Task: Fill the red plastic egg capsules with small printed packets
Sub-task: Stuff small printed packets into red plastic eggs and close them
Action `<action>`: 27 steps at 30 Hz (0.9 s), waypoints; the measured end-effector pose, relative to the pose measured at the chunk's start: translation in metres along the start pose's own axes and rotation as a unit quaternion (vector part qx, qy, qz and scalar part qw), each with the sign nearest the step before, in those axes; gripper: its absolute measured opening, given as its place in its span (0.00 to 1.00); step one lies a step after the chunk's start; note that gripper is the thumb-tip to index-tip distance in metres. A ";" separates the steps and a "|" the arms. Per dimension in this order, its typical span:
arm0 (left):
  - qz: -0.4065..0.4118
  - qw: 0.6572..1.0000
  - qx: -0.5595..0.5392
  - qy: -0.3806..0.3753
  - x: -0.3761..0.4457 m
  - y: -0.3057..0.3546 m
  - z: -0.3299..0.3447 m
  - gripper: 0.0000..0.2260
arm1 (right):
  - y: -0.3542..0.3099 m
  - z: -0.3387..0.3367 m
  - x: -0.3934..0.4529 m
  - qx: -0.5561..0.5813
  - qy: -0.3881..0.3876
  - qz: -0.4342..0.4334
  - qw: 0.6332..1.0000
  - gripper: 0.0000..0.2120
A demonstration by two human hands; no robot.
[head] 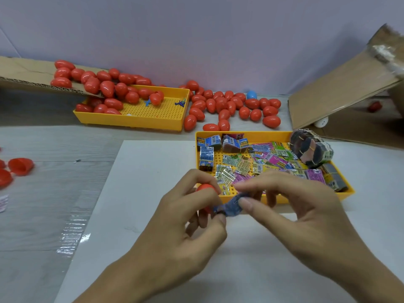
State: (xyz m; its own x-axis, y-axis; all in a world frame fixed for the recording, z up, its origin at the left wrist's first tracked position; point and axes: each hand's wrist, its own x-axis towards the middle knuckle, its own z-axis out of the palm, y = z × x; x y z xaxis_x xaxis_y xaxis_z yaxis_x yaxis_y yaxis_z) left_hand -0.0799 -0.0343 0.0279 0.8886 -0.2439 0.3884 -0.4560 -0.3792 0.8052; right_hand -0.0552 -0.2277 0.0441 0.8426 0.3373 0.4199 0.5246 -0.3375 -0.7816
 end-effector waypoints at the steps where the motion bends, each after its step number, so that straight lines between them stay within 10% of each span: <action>1: -0.013 1.000 -0.022 0.012 0.000 0.000 -0.001 0.10 | -0.001 0.000 0.000 0.023 0.011 0.023 0.999 0.08; 13: -0.059 0.977 -0.183 0.093 0.004 -0.007 0.006 0.08 | 0.000 0.008 0.002 0.294 0.061 0.206 0.931 0.17; 18: -0.010 0.985 -0.131 0.110 0.004 -0.008 0.005 0.04 | -0.002 0.004 0.000 0.091 0.016 0.045 0.995 0.16; 27: 0.016 0.986 -0.121 0.117 0.003 -0.009 0.005 0.01 | -0.003 0.004 0.000 -0.021 0.033 -0.085 0.996 0.11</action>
State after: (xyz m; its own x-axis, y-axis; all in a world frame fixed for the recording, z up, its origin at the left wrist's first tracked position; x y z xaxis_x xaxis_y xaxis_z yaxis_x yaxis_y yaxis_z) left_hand -0.0732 -0.0365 0.0194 0.8735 -0.0301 0.4858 -0.4848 -0.1443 0.8627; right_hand -0.0575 -0.2238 0.0443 0.7473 0.3343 0.5743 0.6630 -0.3173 -0.6780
